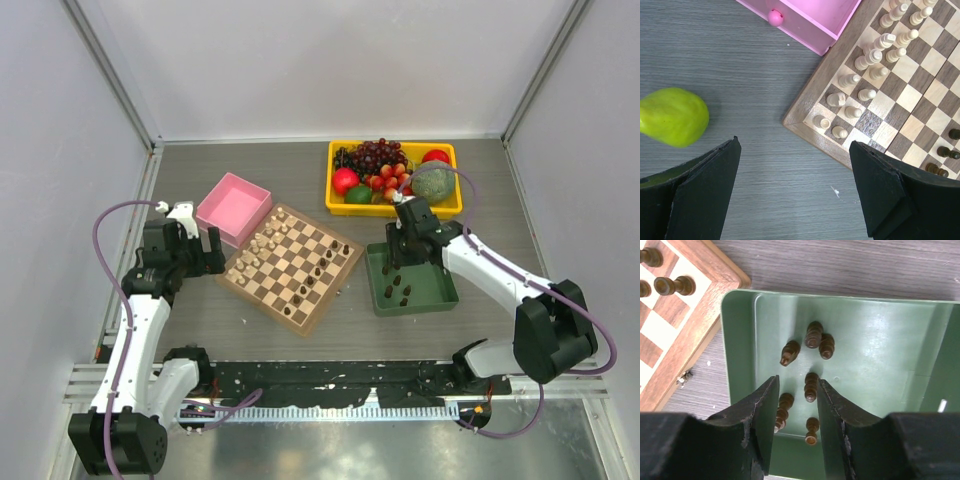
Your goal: Set up the chess pieces on the board
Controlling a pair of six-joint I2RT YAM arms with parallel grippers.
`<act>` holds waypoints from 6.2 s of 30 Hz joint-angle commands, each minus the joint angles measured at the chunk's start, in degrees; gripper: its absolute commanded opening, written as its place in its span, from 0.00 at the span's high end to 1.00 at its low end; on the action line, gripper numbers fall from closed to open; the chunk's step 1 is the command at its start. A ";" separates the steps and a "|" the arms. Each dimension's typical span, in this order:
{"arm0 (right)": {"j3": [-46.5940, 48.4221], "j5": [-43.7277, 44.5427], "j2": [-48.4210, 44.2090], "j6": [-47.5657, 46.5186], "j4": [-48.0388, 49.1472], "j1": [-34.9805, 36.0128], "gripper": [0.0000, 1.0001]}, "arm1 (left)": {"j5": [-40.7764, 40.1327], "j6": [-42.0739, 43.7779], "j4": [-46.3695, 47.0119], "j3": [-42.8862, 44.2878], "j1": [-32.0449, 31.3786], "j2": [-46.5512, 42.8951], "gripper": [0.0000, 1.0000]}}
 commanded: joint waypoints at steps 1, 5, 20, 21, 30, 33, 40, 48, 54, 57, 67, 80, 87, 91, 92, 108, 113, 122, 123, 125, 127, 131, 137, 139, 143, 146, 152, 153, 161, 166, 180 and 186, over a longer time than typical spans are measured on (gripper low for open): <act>1.13 0.64 -1.07 4.70 1.90 1.00 0.58 | 0.04 0.66 0.58 1.39 0.00 -0.17 0.01; 0.94 1.52 -1.07 6.74 3.05 2.23 0.58 | 0.04 0.66 0.67 1.56 0.08 0.01 0.01; 3.49 6.09 5.78 9.81 2.00 5.31 0.65 | -0.14 0.66 0.50 1.56 0.00 0.09 0.01; 3.49 6.18 6.05 9.81 2.00 5.40 0.65 | -0.14 0.74 0.50 1.56 0.00 0.01 0.01; 4.19 7.50 8.68 9.46 3.32 5.40 0.66 | -0.14 0.74 0.50 1.65 0.00 0.27 0.01; 4.29 7.32 9.21 9.64 4.02 5.49 0.67 | -0.05 0.74 0.50 1.74 0.00 0.36 0.01; 4.46 6.97 10.44 9.46 4.20 5.66 0.73 | 0.12 0.74 0.58 1.74 0.08 0.45 0.01; 4.02 7.50 10.88 8.76 3.58 5.66 0.78 | -0.05 0.74 0.50 1.74 0.00 0.62 0.01; 4.99 7.15 10.97 7.97 2.71 5.93 0.88 | 0.30 0.66 0.58 1.74 0.00 0.71 0.01; 7.00 6.79 9.92 5.96 1.21 6.97 0.92 | 0.39 0.66 0.67 1.74 0.00 0.80 0.01; 14.92 7.50 3.24 1.99 -5.47 11.11 0.93 | 0.74 0.57 0.41 1.91 0.00 0.89 0.01; 22.29 3.98 12.81 1.03 -1.87 16.38 0.93 | 0.65 0.57 0.32 1.91 0.00 0.62 0.01; 25.20 3.10 18.44 0.23 -2.13 17.96 0.93 | 0.21 0.66 0.41 1.82 0.00 0.36 0.01; 25.47 3.28 20.46 0.58 -1.96 18.06 0.93 | 0.12 0.74 0.41 1.82 0.00 0.45 0.01; 25.55 3.54 20.73 0.67 -1.87 18.06 0.93 | 0.21 0.74 0.41 1.91 0.00 0.45 0.01; 25.20 4.16 23.81 2.08 -0.03 17.97 0.92 | 0.04 0.83 0.32 1.91 0.00 0.71 0.01; 25.73 4.95 24.59 1.64 -0.02 17.97 0.91 | 0.12 0.83 0.23 1.91 0.00 0.80 0.01; 25.47 4.77 25.30 1.90 -0.11 17.97 0.89 | 0.21 0.83 0.32 1.91 0.00 0.71 0.01; 25.55 4.86 25.30 1.82 -0.02 17.97 0.87 | 0.21 0.83 0.41 2.00 0.00 0.62 0.01; 25.64 4.77 25.47 1.82 -0.37 17.88 0.85 | 0.39 0.83 0.41 2.00 0.00 0.62 0.01; 25.82 4.42 25.56 1.99 -0.55 17.88 0.82 | 0.39 0.83 0.41 1.82 0.00 0.62 0.01; 26.34 3.90 25.21 2.17 -0.90 17.97 0.75 | 0.30 0.83 0.41 1.91 0.08 0.62 0.01; 27.57 3.54 23.63 1.82 -1.60 17.97 0.68 | 0.39 0.83 0.49 2.00 0.00 0.62 0.01; 27.84 3.37 22.49 1.55 -1.69 17.97 0.68 | 0.39 0.83 0.41 2.00 0.08 0.71 0.01; 26.88 3.80 18.80 1.29 -2.92 17.97 0.67 | 0.39 0.66 0.32 1.91 0.00 0.80 0.01; 23.81 8.26 13.37 1.90 -2.92 17.79 0.64 | 0.30 0.74 0.23 1.91 0.00 0.80 0.01; 13.00 10.14 2.63 3.48 -1.52 12.70 0.58 | 0.47 0.74 0.32 1.91 0.08 1.06 0.01; 10.55 9.61 1.06 3.57 -0.73 10.78 0.58 | 0.47 0.66 0.32 1.91 0.08 1.06 0.01; 1.21 3.81 -2.12 2.61 1.29 1.98 0.60 | 0.30 0.66 0.23 2.00 0.00 1.06 0.01; -1.16 3.28 -1.07 1.46 1.47 -0.13 0.60 | 0.30 0.66 0.14 1.91 0.00 1.15 0.01; -1.25 1.52 3.94 -0.73 6.21 -2.51 0.64 | 0.12 0.66 0.06 1.91 0.00 1.24 0.01; -0.20 1.43 6.31 -0.82 6.83 -2.77 0.65 | 0.12 0.74 0.14 2.00 0.00 1.33 0.01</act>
